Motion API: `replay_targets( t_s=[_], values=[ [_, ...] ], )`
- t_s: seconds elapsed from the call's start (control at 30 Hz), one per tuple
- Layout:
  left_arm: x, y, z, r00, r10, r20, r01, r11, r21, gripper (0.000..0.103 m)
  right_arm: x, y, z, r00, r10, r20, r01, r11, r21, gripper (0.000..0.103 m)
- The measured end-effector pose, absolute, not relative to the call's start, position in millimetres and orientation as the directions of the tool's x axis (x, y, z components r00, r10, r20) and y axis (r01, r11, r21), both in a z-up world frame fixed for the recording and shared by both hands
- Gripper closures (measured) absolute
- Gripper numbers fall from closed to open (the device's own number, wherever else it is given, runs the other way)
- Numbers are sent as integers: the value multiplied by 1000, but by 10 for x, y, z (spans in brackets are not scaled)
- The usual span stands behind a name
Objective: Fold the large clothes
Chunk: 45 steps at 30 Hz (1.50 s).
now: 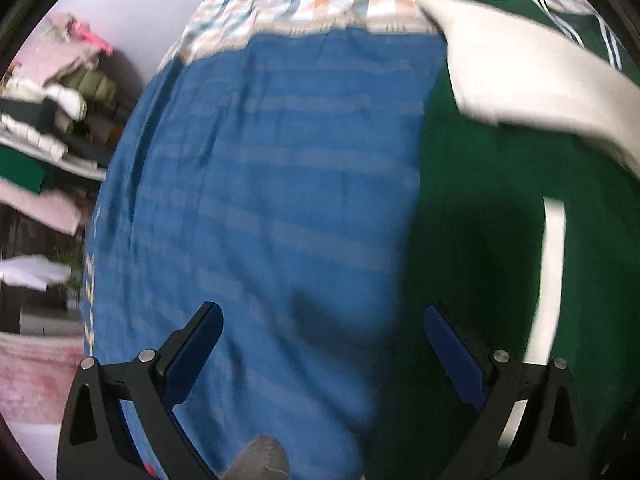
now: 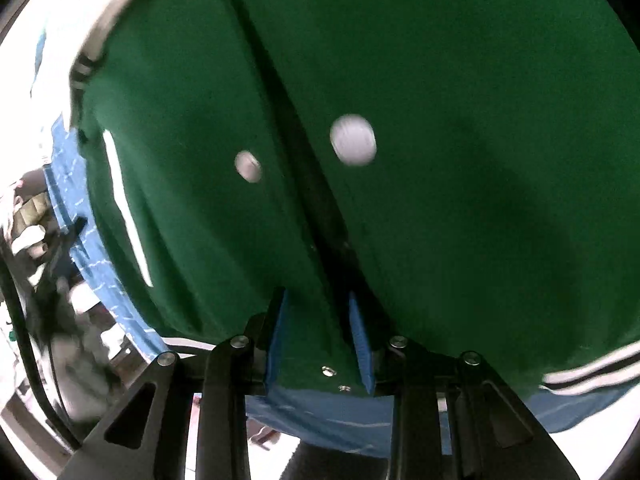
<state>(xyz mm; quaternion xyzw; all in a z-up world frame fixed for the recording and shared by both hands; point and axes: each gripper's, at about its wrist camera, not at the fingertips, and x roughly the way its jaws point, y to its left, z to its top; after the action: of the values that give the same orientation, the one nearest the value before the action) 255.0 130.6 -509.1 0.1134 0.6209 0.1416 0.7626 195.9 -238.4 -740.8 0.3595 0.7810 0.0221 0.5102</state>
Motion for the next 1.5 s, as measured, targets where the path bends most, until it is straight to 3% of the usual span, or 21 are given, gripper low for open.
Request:
replay_targets(
  t_s=[0.07, 0.13, 0.37, 0.57, 0.73, 0.8, 1.03, 1.13, 1.27, 1.37, 1.5],
  values=[
    [2319, 1298, -5158, 133, 337, -932, -74, 941, 329, 0, 1932, -2319, -7427, -209, 592, -779, 537, 735, 414, 71],
    [2166, 1240, -5198, 97, 320, -943, -63, 947, 315, 0, 1963, -2294, -7369, -210, 579, -788, 506, 754, 419, 96],
    [1882, 931, -5160, 93, 274, -957, 14, 961, 276, 0, 1825, -2437, -6822, -174, 431, -886, 427, 843, 327, 98],
    [1846, 709, -5339, 105, 308, -946, 106, 942, 319, 0, 1861, -2386, -7145, -262, 363, -894, 405, 882, 240, 97],
    [1950, 651, -5691, 131, 330, -935, 157, 924, 348, 0, 1890, -2360, -6957, -264, 385, -885, 386, 882, 269, 73],
    [1999, 658, -5711, 136, 324, -936, 138, 929, 342, 0, 1829, -2446, -6751, -229, 374, -899, 375, 886, 273, 53],
    [2018, 510, -5608, 111, 428, -897, 87, 895, 438, 0, 1668, -3184, -6116, -61, 321, -945, 446, 856, 262, 52],
    [1975, 460, -5353, 135, 412, -901, 2, 909, 416, 0, 1635, -3670, -5958, -13, 280, -960, 466, 851, 242, 52],
    [1885, 50, -4993, 200, 448, -871, -57, 893, 446, 0, 1607, -4408, -5895, 57, 263, -963, 468, 845, 258, 52],
    [1851, -411, -4901, 215, 513, -831, -70, 857, 511, 0, 1703, -4906, -5952, 127, 229, -965, 410, 874, 261, 38],
    [1840, -1031, -5016, 191, 628, -754, -91, 776, 624, 0, 2000, -5301, -6338, 72, 294, -953, 301, 905, 302, 38]
  ],
)
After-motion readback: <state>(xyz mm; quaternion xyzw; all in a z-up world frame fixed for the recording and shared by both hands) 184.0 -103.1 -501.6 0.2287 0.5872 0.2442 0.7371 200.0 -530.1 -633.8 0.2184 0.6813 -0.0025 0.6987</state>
